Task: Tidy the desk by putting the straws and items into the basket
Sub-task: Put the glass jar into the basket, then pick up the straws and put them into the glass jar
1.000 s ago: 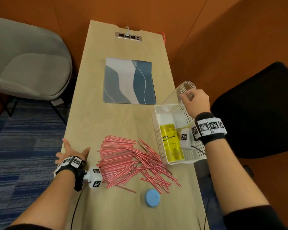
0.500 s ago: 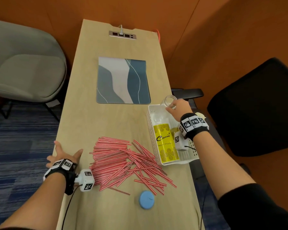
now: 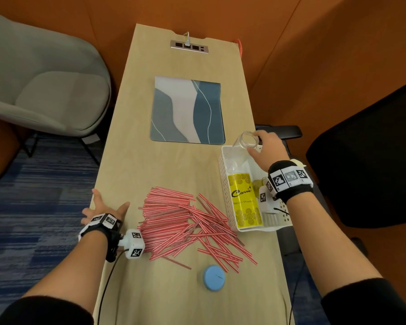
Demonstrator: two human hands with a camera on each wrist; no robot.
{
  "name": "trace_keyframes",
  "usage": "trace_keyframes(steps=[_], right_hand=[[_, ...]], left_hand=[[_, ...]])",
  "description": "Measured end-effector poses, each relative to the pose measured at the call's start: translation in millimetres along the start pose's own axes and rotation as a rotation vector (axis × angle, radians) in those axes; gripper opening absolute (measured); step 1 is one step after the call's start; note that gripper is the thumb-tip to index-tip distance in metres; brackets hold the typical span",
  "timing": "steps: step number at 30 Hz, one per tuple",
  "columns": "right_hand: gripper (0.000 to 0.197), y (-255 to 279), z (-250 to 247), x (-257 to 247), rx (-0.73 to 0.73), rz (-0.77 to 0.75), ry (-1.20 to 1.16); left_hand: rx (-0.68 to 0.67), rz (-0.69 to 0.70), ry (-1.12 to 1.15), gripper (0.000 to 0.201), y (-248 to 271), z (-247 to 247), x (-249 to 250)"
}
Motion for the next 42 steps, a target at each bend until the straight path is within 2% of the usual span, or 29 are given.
trace_keyframes(steps=[2,4,8,13,15,17,19,21,23,25,28,31,36,42], right_hand=[[0.044,15,-19,-14,0.112,-0.041,-0.022],[0.033,35,-27,-37,0.152,-0.122,-0.106],[0.016,76,19,-81,-0.091,-0.220,-0.184],[0.020,109,127,-85,-0.395,-0.143,-0.017],[0.026,116,158,-81,-0.452,-0.112,0.049],[0.029,119,178,-80,-0.474,-0.093,0.093],[0.029,122,187,-79,-0.465,-0.088,0.118],[0.023,122,189,-80,-0.420,-0.088,0.110],[0.019,122,187,-79,-0.382,-0.072,0.071],[0.019,121,184,-75,-0.361,-0.036,0.009],[0.016,117,170,-66,-0.312,0.004,-0.085],[0.017,117,164,-61,-0.299,-0.026,-0.137],[0.015,115,165,-62,-0.271,-0.082,-0.195],[0.022,115,158,-56,-0.239,-0.098,-0.276]], left_hand=[[-0.001,-0.002,-0.006,0.117,-1,-1,-1],[-0.003,-0.002,-0.015,0.119,-3,-1,-1],[-0.016,-0.006,-0.012,0.120,-1,-2,-1],[-0.076,0.020,-0.022,0.120,2,-6,-4],[-0.098,0.041,-0.006,0.115,7,-6,-5],[-0.031,0.117,-0.046,0.104,13,-10,-1],[0.119,0.290,-0.086,0.084,29,-17,15],[0.203,0.497,-0.004,0.057,49,-18,39],[0.145,0.679,0.025,0.038,68,-6,65],[0.019,0.797,-0.034,0.030,81,14,86],[-0.051,0.861,-0.112,0.027,94,37,104],[-0.025,0.898,-0.240,0.027,101,49,113],[0.020,0.918,-0.321,0.013,100,49,117],[-0.071,0.991,-0.422,0.007,103,57,126]])
Point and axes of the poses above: each hand's wrist, its own y-axis away from the middle knuckle, its own z-axis out of the palm, x = y × z, the point moved 7 cm from there along -y, towards the middle knuckle
